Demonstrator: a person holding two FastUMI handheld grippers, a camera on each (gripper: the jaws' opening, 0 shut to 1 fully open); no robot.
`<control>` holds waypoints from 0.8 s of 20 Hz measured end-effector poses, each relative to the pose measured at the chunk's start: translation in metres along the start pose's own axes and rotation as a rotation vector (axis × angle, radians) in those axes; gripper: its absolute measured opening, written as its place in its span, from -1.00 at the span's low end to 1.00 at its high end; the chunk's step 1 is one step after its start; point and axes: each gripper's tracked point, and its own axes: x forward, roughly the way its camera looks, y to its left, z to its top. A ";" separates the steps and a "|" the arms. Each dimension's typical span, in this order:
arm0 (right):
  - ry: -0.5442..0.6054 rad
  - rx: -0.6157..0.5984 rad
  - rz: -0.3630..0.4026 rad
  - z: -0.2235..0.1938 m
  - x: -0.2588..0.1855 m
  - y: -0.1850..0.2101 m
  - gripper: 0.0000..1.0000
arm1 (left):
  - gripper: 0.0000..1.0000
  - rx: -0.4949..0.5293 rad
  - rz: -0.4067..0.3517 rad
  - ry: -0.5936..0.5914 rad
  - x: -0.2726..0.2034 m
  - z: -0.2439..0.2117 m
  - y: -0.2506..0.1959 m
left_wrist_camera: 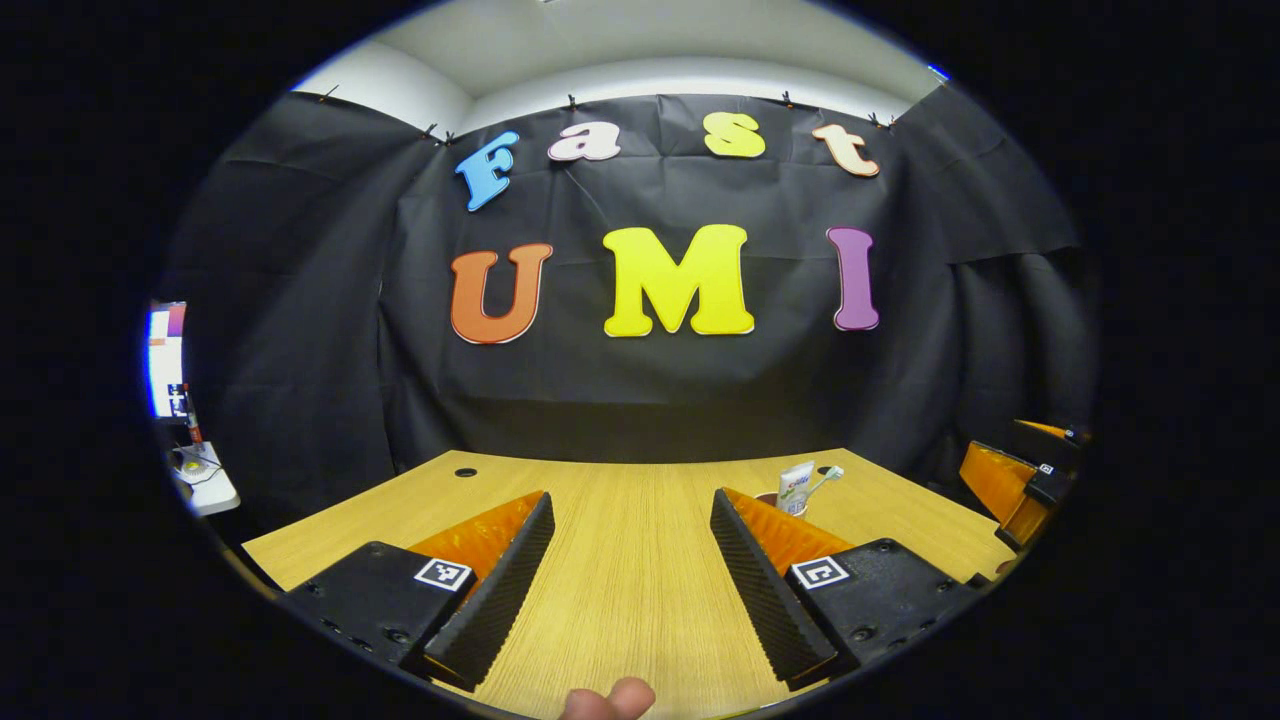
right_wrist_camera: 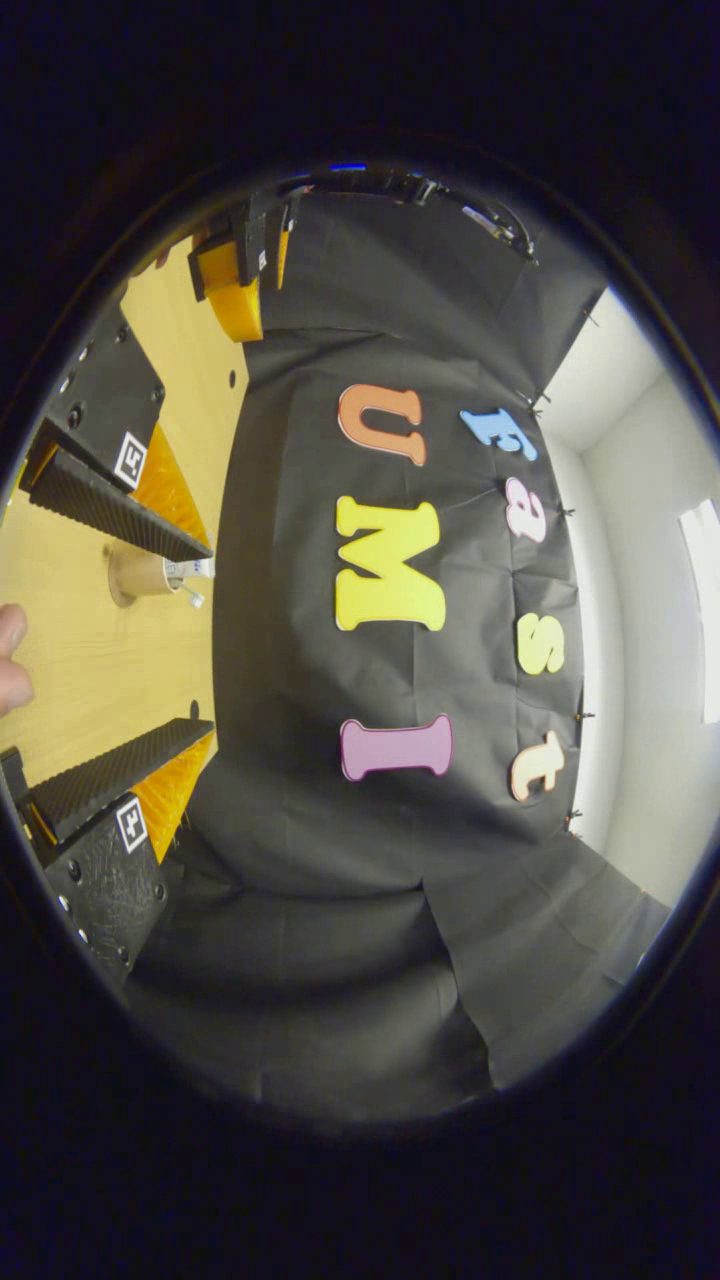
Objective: Put the toothbrush and toothpaste on the desktop into the cup, then pick up the cup and place it on the coaster on the desktop.
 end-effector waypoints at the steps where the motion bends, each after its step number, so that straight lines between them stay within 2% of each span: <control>1: 0.000 0.002 -0.001 0.000 0.000 0.000 0.87 | 0.99 0.004 -0.003 -0.006 0.000 0.002 -0.001; 7: -0.007 0.005 -0.012 0.004 -0.004 -0.006 0.91 | 0.99 0.039 -0.008 -0.059 -0.006 0.013 -0.008; 13: -0.001 -0.003 -0.016 0.003 -0.008 -0.009 0.90 | 0.99 0.022 -0.042 -0.067 -0.010 0.012 -0.027; 16: -0.003 0.004 -0.023 0.004 -0.010 -0.015 0.87 | 0.99 0.035 -0.033 -0.080 -0.012 0.015 -0.026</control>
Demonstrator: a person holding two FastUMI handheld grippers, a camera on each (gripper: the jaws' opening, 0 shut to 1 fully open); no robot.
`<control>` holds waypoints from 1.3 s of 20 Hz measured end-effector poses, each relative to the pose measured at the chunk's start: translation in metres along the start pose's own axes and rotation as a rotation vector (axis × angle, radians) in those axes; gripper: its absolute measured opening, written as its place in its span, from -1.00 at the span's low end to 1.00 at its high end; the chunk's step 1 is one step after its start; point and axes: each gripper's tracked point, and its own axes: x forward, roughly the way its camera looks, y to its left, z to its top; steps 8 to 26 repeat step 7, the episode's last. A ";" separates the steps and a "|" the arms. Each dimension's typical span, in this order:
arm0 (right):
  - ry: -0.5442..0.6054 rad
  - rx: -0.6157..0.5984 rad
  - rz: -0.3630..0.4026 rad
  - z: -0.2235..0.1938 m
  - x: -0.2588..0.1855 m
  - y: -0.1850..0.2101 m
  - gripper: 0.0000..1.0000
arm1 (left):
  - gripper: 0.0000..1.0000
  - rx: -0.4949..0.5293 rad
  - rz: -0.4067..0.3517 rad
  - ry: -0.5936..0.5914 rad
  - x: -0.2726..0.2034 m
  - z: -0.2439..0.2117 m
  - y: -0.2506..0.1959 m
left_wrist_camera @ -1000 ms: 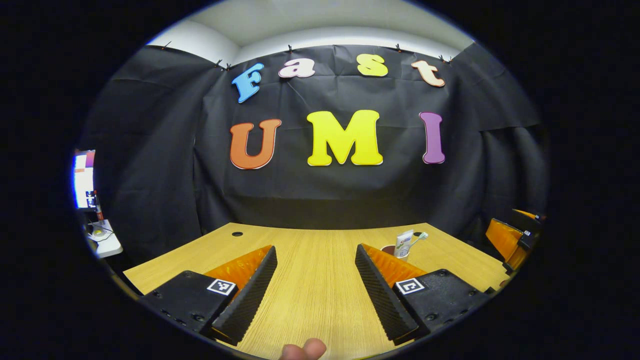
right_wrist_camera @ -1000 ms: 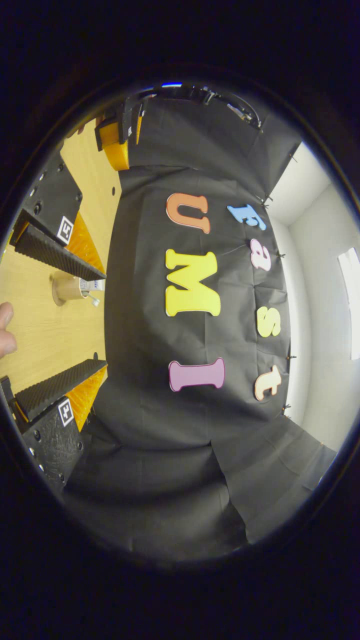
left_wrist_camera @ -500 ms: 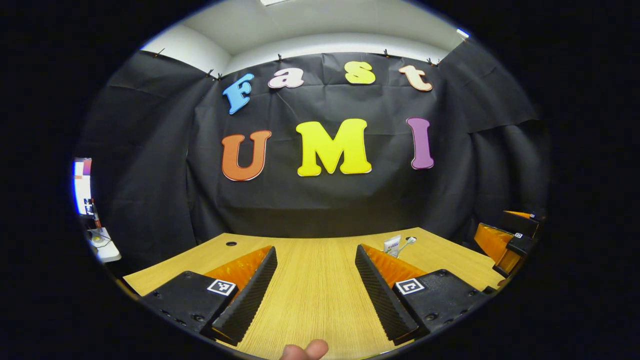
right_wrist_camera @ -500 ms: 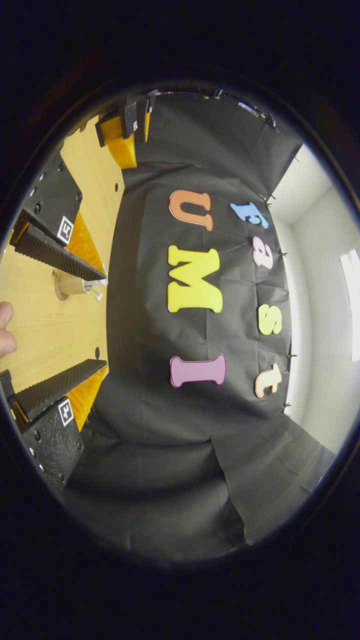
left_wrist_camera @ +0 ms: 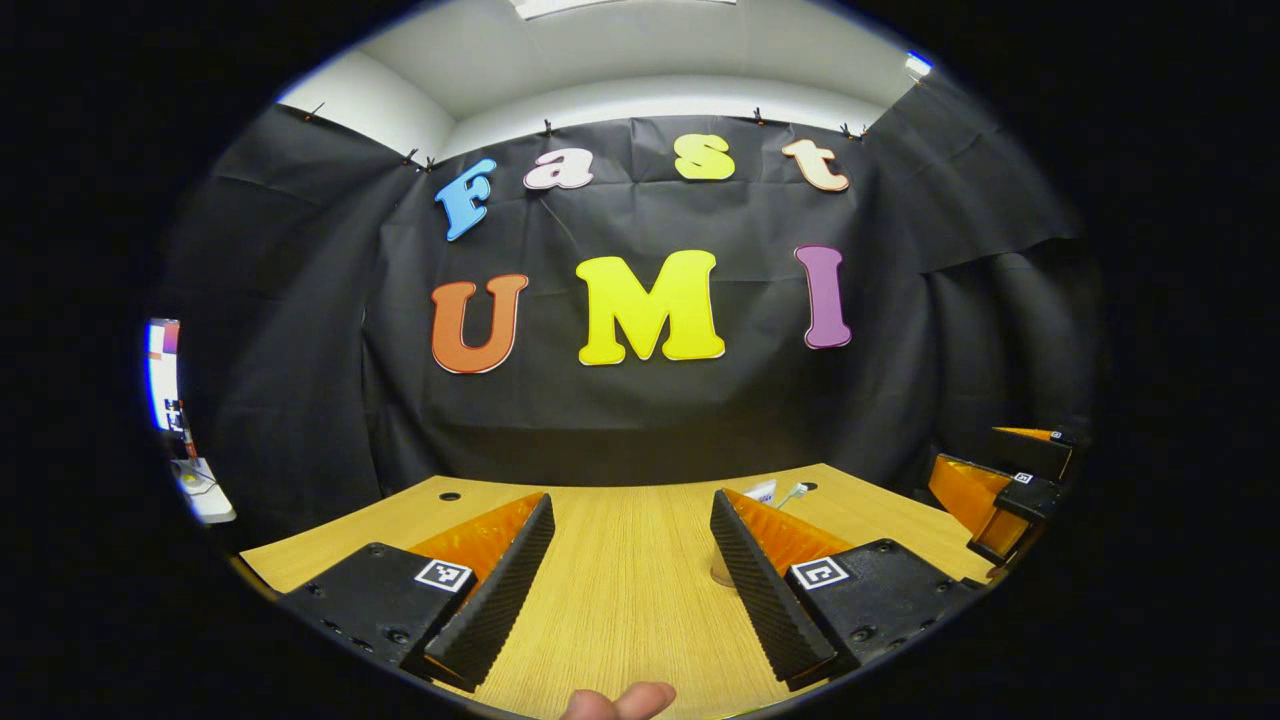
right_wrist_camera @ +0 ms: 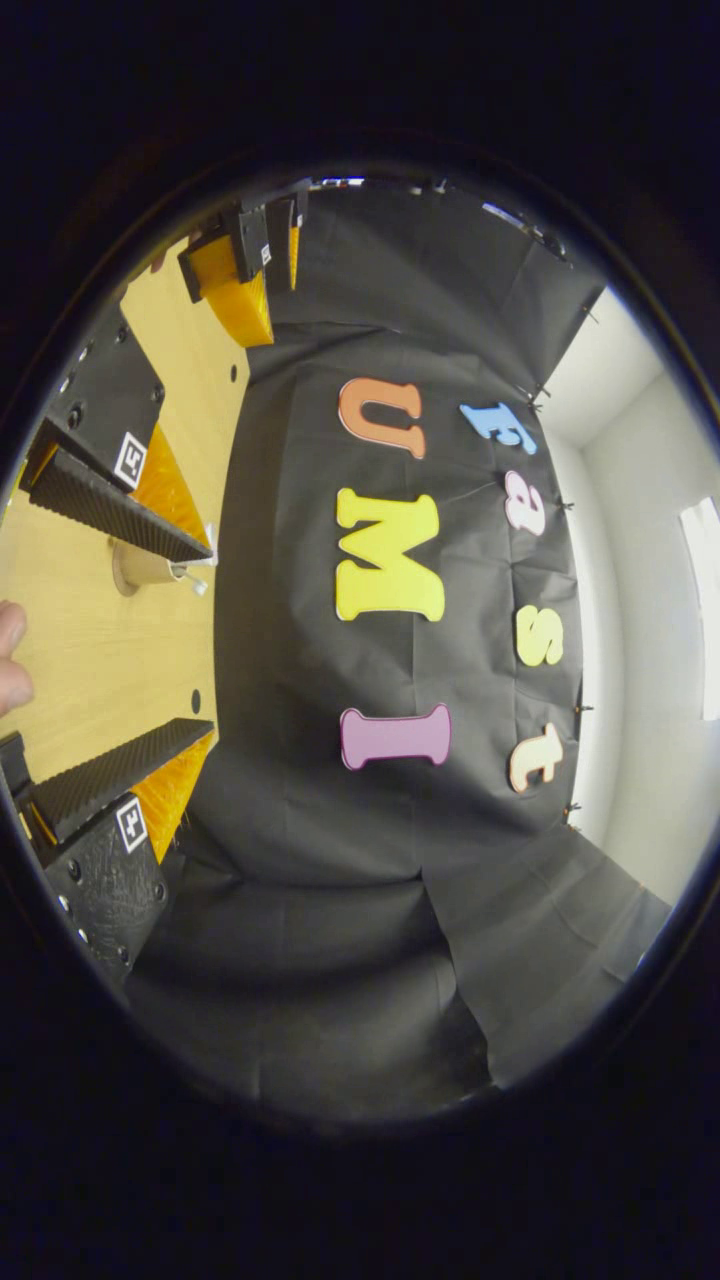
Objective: Put the toothbrush and toothpaste on the desktop into the cup, then pick up the cup and place it on the coaster on the desktop.
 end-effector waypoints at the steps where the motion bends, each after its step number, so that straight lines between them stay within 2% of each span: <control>1: -0.002 0.004 -0.003 0.000 -0.001 -0.001 0.87 | 0.99 -0.002 -0.001 -0.001 -0.001 0.001 -0.001; 26: -0.002 0.003 -0.004 0.000 -0.003 -0.001 0.87 | 0.99 -0.015 -0.008 0.010 -0.003 -0.002 -0.001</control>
